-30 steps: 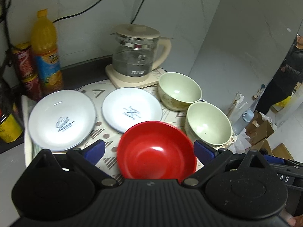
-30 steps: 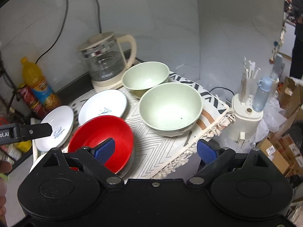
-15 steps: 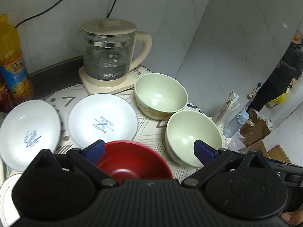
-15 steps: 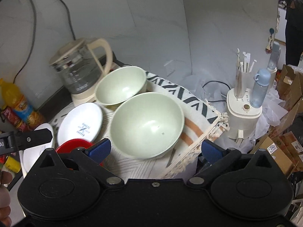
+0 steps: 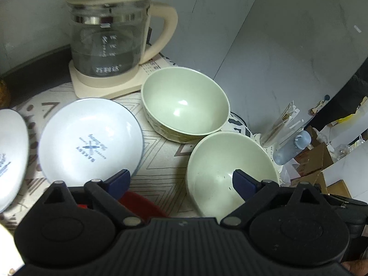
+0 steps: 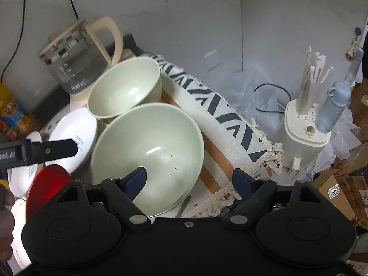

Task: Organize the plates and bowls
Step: 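Move both tools toward the large pale green bowl, then close the left gripper on the large green bowl rim while the right gripper also grips it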

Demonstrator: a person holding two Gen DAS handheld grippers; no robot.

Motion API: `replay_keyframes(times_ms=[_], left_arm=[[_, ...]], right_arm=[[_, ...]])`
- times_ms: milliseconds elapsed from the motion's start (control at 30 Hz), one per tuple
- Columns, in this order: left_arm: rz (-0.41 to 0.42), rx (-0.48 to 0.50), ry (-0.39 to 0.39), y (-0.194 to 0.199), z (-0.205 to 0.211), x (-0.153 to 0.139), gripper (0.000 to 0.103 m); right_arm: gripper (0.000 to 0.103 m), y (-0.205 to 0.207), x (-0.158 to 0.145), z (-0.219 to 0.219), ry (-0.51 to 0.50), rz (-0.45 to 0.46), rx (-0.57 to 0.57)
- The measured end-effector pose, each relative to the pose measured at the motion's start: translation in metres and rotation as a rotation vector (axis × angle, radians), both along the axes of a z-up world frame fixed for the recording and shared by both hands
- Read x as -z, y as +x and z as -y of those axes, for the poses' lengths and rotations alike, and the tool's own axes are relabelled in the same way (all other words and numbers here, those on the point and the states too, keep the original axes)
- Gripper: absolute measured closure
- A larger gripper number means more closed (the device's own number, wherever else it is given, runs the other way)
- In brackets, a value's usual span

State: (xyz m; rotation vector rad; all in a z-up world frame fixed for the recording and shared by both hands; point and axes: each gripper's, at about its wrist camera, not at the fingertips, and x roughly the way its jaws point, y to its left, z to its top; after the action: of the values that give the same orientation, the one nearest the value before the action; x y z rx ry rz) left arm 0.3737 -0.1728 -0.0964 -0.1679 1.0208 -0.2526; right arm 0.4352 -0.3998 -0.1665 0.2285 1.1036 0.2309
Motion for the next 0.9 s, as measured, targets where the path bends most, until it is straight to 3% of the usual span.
replay_keyframes(times_ms=[133, 367, 433, 500, 600, 900], left_arm=[[-0.032, -0.011, -0.007, 0.011, 0.008, 0.011, 0.025], [-0.102, -0.023, -0.012, 0.019, 0.014, 0.032, 0.050], [-0.116, -0.016, -0.006, 0.019, 0.016, 0.037, 0.058], [-0.135, -0.006, 0.008, 0.021, 0.020, 0.042, 0.072], [-0.158, 0.011, -0.007, 0.020, 0.025, 0.046, 0.083], [-0.130, -0.003, 0.025, 0.016, 0.030, 0.032, 0.083]], right_arm=[[0.029, 0.011, 0.012, 0.004, 0.053, -0.029, -0.022], [0.069, 0.021, 0.034, 0.002, 0.075, -0.099, -0.057], [0.071, 0.020, 0.039, 0.000, 0.077, -0.113, -0.065], [0.079, 0.020, 0.043, -0.001, 0.080, -0.123, -0.075], [0.081, 0.019, 0.044, -0.003, 0.076, -0.109, -0.083], [0.082, 0.022, 0.033, -0.003, 0.077, -0.091, -0.092]])
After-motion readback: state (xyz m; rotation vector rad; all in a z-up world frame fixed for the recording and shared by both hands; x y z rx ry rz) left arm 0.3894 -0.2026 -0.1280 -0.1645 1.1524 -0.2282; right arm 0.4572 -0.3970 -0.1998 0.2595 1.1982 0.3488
